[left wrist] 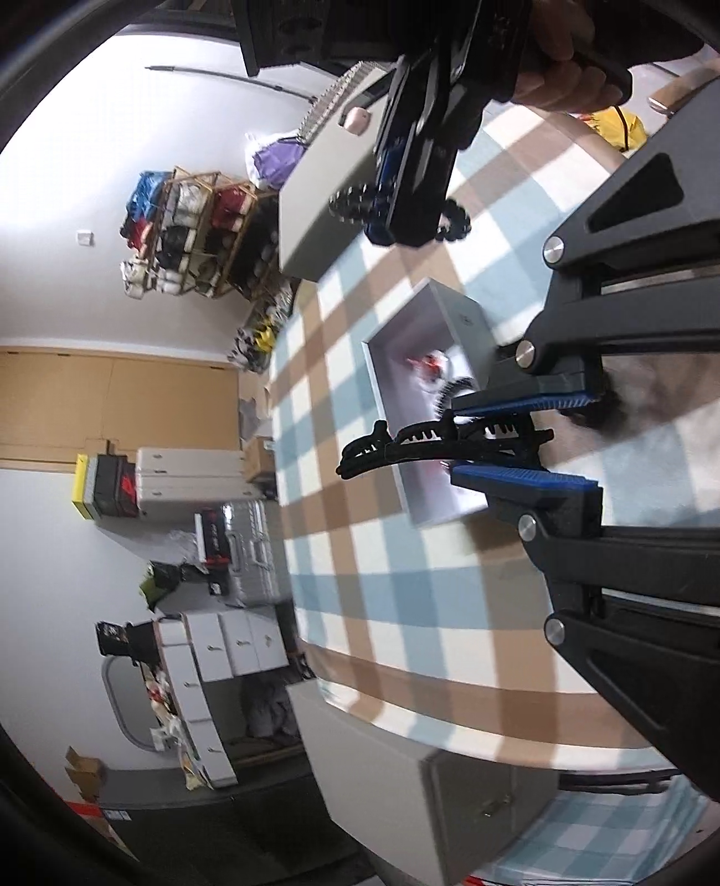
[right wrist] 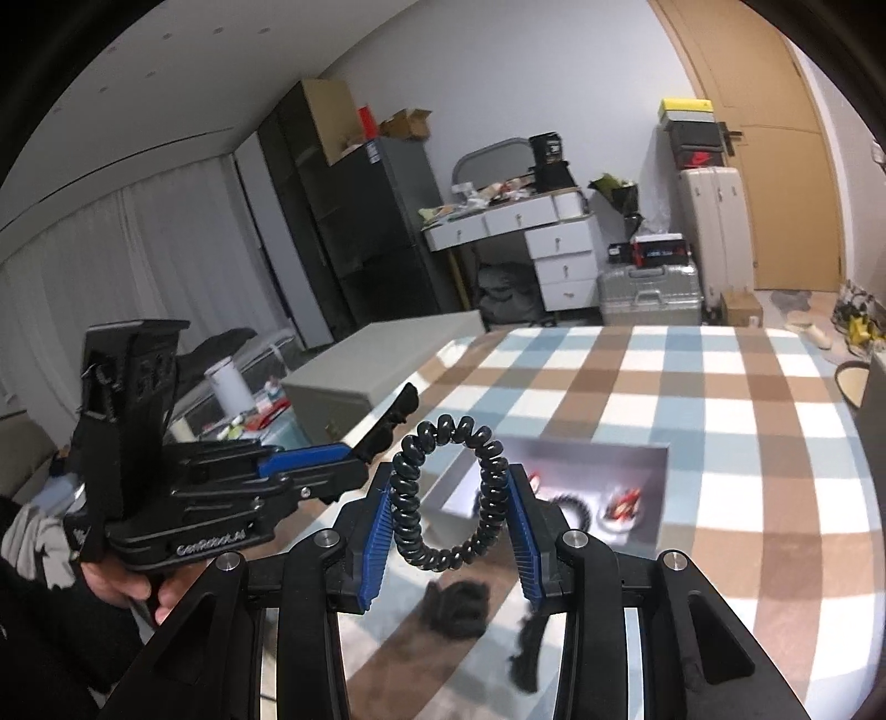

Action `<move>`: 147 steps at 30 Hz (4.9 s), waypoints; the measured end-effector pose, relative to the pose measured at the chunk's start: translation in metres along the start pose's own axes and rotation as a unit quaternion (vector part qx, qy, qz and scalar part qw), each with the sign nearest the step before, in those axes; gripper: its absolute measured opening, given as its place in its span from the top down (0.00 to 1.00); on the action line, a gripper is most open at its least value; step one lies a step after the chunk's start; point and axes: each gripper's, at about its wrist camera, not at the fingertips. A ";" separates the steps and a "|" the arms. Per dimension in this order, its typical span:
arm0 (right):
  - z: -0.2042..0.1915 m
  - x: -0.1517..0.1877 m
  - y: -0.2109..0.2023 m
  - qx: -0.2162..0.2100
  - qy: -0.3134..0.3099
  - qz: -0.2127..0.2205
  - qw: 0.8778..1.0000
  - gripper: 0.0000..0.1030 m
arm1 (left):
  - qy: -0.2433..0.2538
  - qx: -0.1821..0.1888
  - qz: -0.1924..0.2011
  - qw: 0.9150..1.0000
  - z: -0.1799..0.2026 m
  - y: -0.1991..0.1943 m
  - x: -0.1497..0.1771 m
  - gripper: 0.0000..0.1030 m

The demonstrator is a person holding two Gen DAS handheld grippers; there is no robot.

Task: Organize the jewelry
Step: 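Grasp the black comb clip with the left gripper while the right gripper carries the coil toward the box, then release the comb clip and coiled hair tie into the box from both grippers, then move both grippers back to the black claw clip and black comb clip, then grasp the black comb clip with the right gripper and lift it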

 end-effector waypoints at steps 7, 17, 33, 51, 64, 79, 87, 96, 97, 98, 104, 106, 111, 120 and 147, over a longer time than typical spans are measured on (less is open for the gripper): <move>0.021 -0.018 0.010 0.010 0.023 0.007 1.000 0.64 | 0.001 0.028 0.011 1.000 0.005 0.018 -0.015 0.88; 0.049 -0.027 0.038 0.018 0.038 -0.001 0.999 0.64 | -0.001 0.065 -0.005 0.998 0.008 0.052 -0.024 0.88; 0.073 -0.014 0.077 0.025 0.037 -0.035 0.998 0.63 | -0.004 0.088 -0.057 0.994 0.006 0.087 -0.018 0.88; 0.087 -0.004 0.102 0.027 0.061 -0.070 0.995 0.53 | -0.044 0.096 -0.079 0.991 -0.007 0.097 -0.013 0.84; 0.074 -0.011 0.076 0.039 0.059 -0.039 0.997 0.33 | -0.049 0.069 -0.070 0.994 -0.010 0.078 -0.010 0.54; 0.040 -0.003 0.021 0.058 0.039 0.008 0.998 0.10 | -0.065 0.035 -0.020 0.997 -0.012 0.036 -0.004 0.36; 0.019 0.017 0.005 0.073 0.016 0.012 0.997 0.03 | -0.078 0.015 -0.002 0.997 -0.011 0.022 0.009 0.22; 0.012 0.042 0.005 0.084 0.019 -0.009 0.996 0.01 | -0.100 -0.005 -0.010 0.995 -0.015 0.017 0.038 0.14; 0.012 0.046 0.006 0.084 0.021 -0.014 0.996 0.01 | -0.100 -0.010 -0.011 0.995 -0.015 0.016 0.041 0.11; 0.013 0.049 0.007 0.084 0.023 -0.021 0.996 0.01 | -0.100 -0.017 -0.014 0.995 -0.016 0.016 0.045 0.06; 0.019 0.072 0.021 0.090 0.034 -0.069 0.993 0.01 | -0.119 -0.019 -0.042 0.992 -0.022 0.017 0.077 0.02; 0.020 0.077 0.026 0.091 0.032 -0.081 0.992 0.01 | -0.120 -0.019 -0.053 0.991 -0.021 0.019 0.085 0.02; 0.020 0.087 0.036 0.101 0.019 -0.105 0.989 0.11 | -0.120 -0.024 -0.070 0.990 -0.022 0.018 0.099 0.02; 0.019 0.095 0.055 0.104 0.007 -0.144 0.984 0.37 | -0.114 -0.027 -0.073 0.990 -0.023 0.016 0.105 0.02; 0.009 0.113 0.045 0.127 -0.040 -0.174 0.976 0.82 | -0.116 -0.020 -0.094 0.989 -0.019 0.020 0.108 0.02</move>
Point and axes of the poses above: each gripper's, at about its wrist camera, not at the fingertips, and y roughly the way its jaws point, z to its right, x to its underside, and after that the axes turned 2 degrees about -x, right-handed
